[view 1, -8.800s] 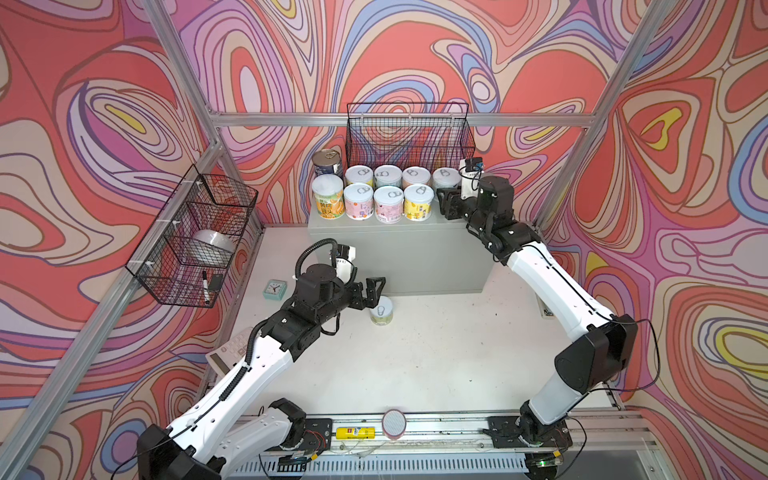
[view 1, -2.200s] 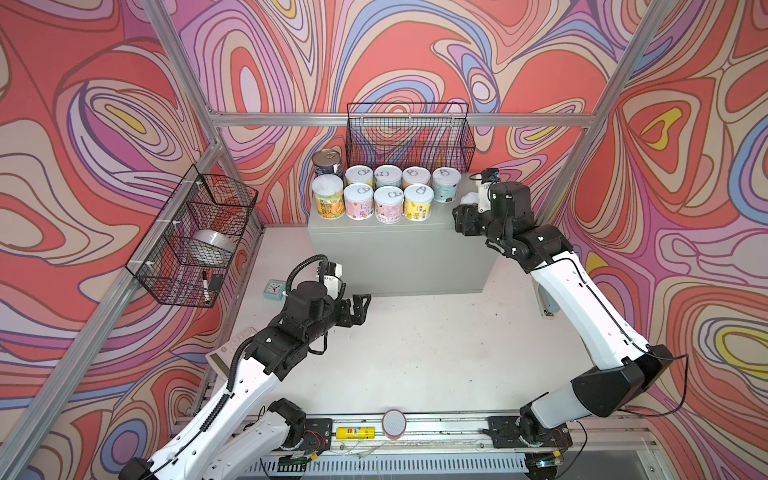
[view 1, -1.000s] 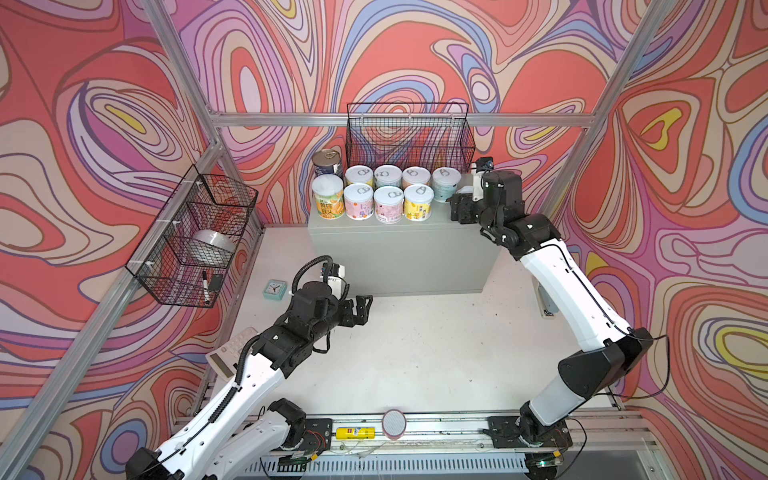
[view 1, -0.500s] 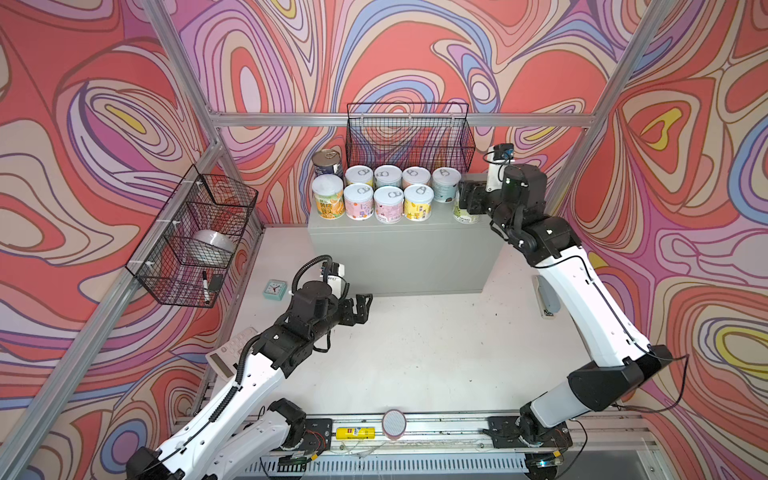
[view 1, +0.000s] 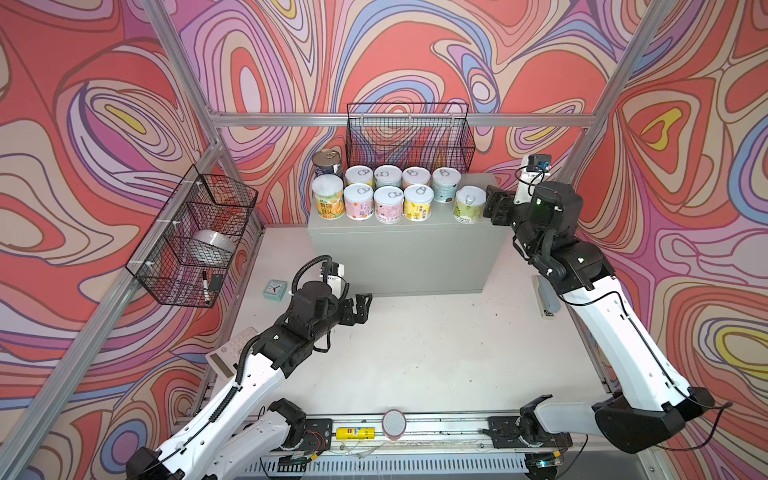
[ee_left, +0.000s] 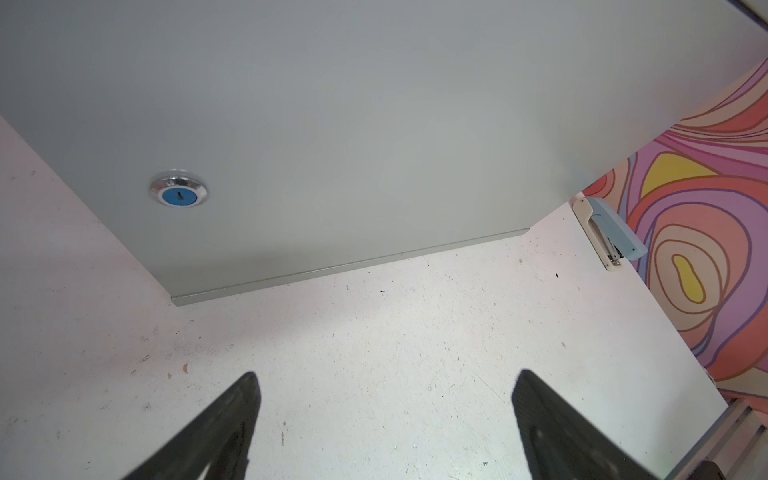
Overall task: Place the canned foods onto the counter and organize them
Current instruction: 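Lower the green-labelled can onto the box top beside the pale blue can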
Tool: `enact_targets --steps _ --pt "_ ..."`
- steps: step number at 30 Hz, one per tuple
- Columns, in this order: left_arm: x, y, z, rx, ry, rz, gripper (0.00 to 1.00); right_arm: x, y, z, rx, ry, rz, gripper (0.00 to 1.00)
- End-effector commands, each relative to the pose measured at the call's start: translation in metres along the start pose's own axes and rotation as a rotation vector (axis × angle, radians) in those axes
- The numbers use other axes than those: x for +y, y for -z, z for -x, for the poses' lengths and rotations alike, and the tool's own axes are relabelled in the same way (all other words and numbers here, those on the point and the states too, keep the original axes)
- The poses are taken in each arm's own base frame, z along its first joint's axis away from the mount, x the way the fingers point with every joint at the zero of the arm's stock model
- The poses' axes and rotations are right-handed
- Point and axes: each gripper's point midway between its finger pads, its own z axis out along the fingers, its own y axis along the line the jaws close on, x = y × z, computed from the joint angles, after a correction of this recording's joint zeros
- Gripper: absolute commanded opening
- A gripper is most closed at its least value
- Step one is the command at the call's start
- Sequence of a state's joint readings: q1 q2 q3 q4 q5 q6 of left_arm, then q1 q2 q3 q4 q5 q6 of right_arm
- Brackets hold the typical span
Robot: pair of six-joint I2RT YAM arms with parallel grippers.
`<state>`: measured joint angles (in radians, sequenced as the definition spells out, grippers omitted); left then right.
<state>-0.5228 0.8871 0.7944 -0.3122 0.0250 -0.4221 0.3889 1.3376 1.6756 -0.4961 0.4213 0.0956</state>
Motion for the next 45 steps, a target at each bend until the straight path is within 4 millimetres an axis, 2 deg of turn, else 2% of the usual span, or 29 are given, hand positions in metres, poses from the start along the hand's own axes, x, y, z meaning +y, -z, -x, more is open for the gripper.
enact_targets --steps 1,6,13,23,45 --pt "-0.001 -0.002 0.005 -0.02 -0.005 -0.008 0.96 -0.021 0.002 -0.014 0.028 0.033 -0.096 0.88" --pt "-0.003 -0.003 0.004 -0.016 -0.004 -0.014 0.96 -0.037 -0.007 -0.034 0.056 0.052 -0.14 0.9" --pt "-0.004 -0.003 0.006 -0.017 -0.006 -0.018 0.96 -0.045 -0.022 -0.049 0.042 0.064 -0.122 0.9" --pt "-0.004 -0.004 0.007 -0.016 -0.006 -0.014 0.96 -0.034 -0.039 -0.05 0.016 0.052 -0.04 0.89" --pt "0.002 -0.005 0.001 -0.013 -0.001 0.004 0.95 0.001 -0.049 -0.06 0.052 -0.031 0.143 0.84"
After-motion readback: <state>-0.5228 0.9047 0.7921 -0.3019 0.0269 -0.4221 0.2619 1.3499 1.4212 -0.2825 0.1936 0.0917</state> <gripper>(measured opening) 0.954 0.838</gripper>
